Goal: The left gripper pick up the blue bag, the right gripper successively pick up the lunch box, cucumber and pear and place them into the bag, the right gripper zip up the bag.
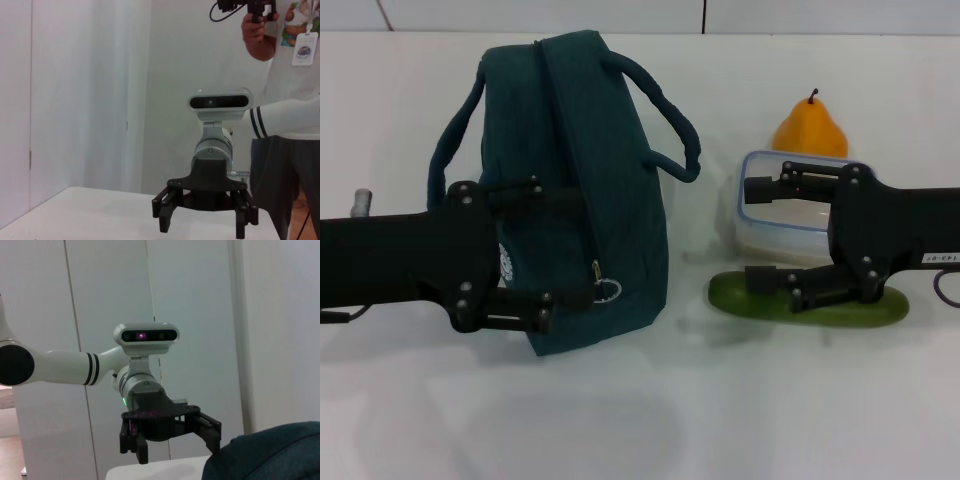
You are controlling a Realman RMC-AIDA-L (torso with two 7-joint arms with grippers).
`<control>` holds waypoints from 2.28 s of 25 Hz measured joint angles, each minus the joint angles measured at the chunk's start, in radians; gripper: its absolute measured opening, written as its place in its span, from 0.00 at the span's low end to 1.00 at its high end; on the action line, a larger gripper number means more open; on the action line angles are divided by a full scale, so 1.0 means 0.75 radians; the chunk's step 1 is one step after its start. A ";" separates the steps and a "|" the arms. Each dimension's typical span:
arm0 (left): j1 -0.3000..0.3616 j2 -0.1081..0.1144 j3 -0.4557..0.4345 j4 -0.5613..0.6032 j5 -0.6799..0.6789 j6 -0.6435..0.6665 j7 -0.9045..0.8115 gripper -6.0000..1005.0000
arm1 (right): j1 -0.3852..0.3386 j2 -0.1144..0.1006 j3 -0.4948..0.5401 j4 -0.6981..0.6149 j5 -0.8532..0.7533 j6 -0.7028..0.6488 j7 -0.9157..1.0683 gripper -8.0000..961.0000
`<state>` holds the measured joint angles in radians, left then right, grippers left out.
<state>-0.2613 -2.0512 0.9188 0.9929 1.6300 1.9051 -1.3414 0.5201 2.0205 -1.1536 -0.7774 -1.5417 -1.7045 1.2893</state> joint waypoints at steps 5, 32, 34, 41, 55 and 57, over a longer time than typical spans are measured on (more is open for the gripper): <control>0.001 0.000 0.000 -0.001 -0.001 0.000 0.001 0.87 | -0.001 -0.001 0.000 0.002 0.000 -0.001 0.000 0.92; -0.264 0.104 -0.370 0.052 0.242 -0.216 -0.999 0.87 | -0.015 0.002 0.000 0.027 0.002 0.010 -0.027 0.92; -0.294 0.100 -0.368 0.116 0.364 -0.224 -1.115 0.87 | -0.015 0.002 0.000 0.041 0.012 0.010 -0.046 0.92; -0.266 -0.003 -0.366 0.508 0.654 -0.234 -1.420 0.86 | -0.019 -0.001 0.006 0.129 0.068 0.003 -0.111 0.92; -0.218 -0.046 -0.120 0.668 0.674 -0.265 -1.706 0.79 | -0.029 0.002 0.001 0.156 0.076 0.001 -0.137 0.92; -0.219 -0.045 -0.086 0.666 0.690 -0.294 -1.724 0.79 | -0.033 0.002 0.000 0.155 0.084 -0.001 -0.138 0.92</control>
<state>-0.4256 -2.0853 0.8539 1.4926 2.1477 1.6846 -2.6345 0.4955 2.0219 -1.1533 -0.6608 -1.4786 -1.7054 1.1860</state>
